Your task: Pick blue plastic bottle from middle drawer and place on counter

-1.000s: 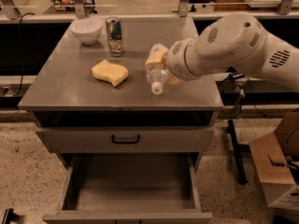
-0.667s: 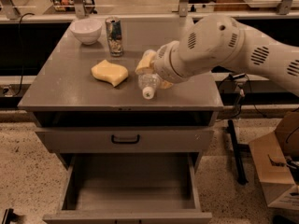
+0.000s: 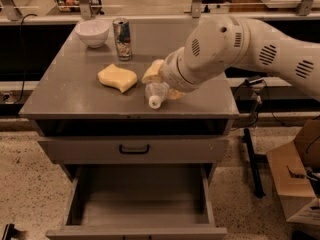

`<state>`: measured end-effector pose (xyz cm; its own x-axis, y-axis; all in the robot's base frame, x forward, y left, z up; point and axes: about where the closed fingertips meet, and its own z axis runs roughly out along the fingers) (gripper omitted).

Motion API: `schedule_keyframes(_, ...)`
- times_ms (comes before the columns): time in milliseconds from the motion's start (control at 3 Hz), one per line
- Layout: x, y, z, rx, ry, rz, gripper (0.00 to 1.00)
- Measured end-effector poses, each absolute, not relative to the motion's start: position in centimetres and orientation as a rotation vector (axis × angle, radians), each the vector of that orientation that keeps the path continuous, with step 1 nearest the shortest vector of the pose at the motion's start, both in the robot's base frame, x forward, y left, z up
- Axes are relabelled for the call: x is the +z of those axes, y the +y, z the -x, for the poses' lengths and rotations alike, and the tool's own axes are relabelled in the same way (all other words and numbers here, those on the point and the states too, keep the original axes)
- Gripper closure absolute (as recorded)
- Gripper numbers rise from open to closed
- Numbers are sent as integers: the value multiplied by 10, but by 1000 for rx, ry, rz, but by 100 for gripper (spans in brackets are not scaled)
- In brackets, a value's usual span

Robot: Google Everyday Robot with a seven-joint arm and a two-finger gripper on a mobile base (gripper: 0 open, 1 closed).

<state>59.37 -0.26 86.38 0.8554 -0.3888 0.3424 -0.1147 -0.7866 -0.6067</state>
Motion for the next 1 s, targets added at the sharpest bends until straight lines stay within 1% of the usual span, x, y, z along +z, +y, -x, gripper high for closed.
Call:
schedule_keyframes(333,865,2,-591,-589,381,2419,0)
schedule_keyframes(667,865,5,-589,-562,391,2405,0)
schedule_keyframes(1000,869,-4,-589,-544,416,2368,0)
